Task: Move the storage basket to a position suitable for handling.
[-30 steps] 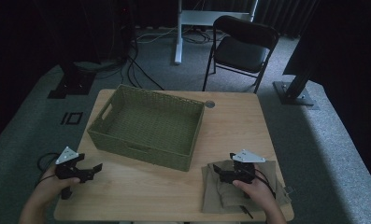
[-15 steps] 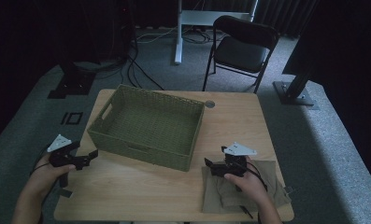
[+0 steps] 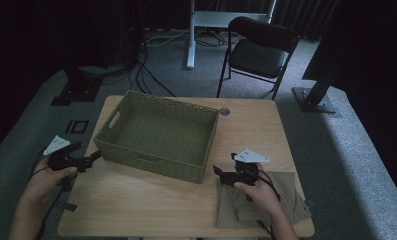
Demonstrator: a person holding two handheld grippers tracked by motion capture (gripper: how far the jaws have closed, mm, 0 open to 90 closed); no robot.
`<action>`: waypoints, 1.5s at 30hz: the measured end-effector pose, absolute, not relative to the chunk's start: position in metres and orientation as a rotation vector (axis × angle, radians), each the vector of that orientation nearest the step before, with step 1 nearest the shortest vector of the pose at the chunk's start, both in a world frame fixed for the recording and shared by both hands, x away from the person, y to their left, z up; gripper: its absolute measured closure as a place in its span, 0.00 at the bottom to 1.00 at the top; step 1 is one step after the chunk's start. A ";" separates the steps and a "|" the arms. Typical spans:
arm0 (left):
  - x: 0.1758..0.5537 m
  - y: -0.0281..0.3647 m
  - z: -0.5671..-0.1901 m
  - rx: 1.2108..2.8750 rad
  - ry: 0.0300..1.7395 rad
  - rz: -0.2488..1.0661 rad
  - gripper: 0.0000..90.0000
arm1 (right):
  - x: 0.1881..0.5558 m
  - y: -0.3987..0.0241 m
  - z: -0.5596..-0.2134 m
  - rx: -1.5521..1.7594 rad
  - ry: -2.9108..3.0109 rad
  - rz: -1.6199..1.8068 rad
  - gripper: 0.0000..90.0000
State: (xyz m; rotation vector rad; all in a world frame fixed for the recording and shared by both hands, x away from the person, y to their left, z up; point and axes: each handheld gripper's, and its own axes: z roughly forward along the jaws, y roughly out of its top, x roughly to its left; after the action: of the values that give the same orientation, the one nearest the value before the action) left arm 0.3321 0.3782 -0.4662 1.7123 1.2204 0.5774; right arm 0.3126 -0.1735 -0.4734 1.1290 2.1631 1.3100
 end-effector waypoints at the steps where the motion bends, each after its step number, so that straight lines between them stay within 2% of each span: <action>1: 0.338 0.377 -0.464 1.699 1.219 0.580 0.07 | 0.314 -0.171 -0.472 1.128 2.160 1.312 0.15; 14: 0.367 0.374 -0.459 1.623 1.254 0.620 0.08 | 0.322 -0.159 -0.462 1.128 2.131 1.343 0.16; 16: 0.373 0.374 -0.462 1.619 1.271 0.639 0.13 | 0.324 -0.156 -0.462 1.126 2.129 1.342 0.16; 22: 0.383 0.374 -0.465 1.594 1.305 0.675 0.17 | 0.327 -0.152 -0.461 1.143 2.115 1.347 0.16; 23: 0.386 0.374 -0.467 1.585 1.309 0.679 0.21 | 0.328 -0.150 -0.461 1.150 2.107 1.348 0.16; 34: 0.391 0.370 -0.481 1.577 1.332 0.674 0.39 | 0.334 -0.135 -0.466 1.167 2.092 1.333 0.17; 41: 0.393 0.365 -0.484 1.578 1.336 0.688 0.50 | 0.336 -0.128 -0.469 1.216 2.066 1.323 0.25; 45: 0.394 0.363 -0.483 1.582 1.344 0.686 0.51 | 0.335 -0.124 -0.469 1.223 2.052 1.298 0.28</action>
State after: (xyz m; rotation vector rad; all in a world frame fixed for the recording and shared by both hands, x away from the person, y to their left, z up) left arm 0.3938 0.3635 -0.4832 1.5816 1.3443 0.6860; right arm 0.3349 -0.1240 -0.4694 1.2235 2.0522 1.2979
